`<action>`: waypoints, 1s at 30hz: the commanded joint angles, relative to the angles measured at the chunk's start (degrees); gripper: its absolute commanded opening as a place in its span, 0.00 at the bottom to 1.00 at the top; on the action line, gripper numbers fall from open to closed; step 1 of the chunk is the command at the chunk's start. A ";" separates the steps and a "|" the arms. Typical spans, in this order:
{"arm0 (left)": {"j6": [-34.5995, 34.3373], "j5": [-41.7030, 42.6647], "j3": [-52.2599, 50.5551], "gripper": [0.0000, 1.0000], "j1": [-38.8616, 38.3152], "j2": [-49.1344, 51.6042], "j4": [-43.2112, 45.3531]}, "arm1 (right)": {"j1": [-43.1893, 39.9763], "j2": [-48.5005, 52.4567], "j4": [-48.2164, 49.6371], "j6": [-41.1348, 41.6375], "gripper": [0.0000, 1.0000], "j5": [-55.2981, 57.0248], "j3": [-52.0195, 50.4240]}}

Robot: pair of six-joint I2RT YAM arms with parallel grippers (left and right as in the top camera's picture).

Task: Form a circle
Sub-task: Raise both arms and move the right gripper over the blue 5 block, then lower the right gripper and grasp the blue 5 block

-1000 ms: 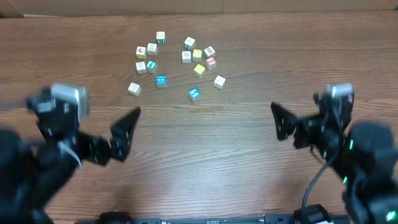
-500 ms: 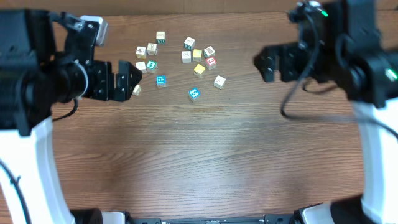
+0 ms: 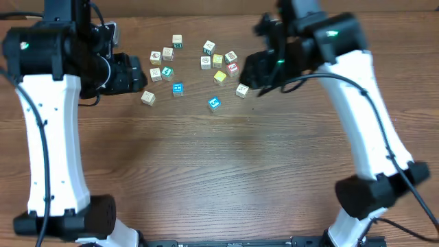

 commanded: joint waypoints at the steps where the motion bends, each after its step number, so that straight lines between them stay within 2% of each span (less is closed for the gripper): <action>1: -2.69 -3.26 -1.05 1.00 0.28 2.60 -0.13 | 2.99 3.52 0.55 0.09 0.73 2.91 0.79; 6: -2.93 -6.91 -1.66 0.99 0.39 5.92 -0.13 | 6.19 9.33 2.82 0.09 0.73 5.35 0.50; 12: -6.93 -10.99 -1.66 1.00 2.51 8.81 0.66 | 9.22 14.08 8.66 0.07 0.73 10.14 -0.92; 18: -7.82 -10.99 -1.66 0.99 4.81 10.86 2.58 | 11.63 18.78 13.70 0.04 0.73 16.04 -1.05; 30: -7.82 -10.97 -1.66 0.99 4.72 12.20 2.64 | 11.98 25.29 16.55 0.09 0.70 16.20 -1.09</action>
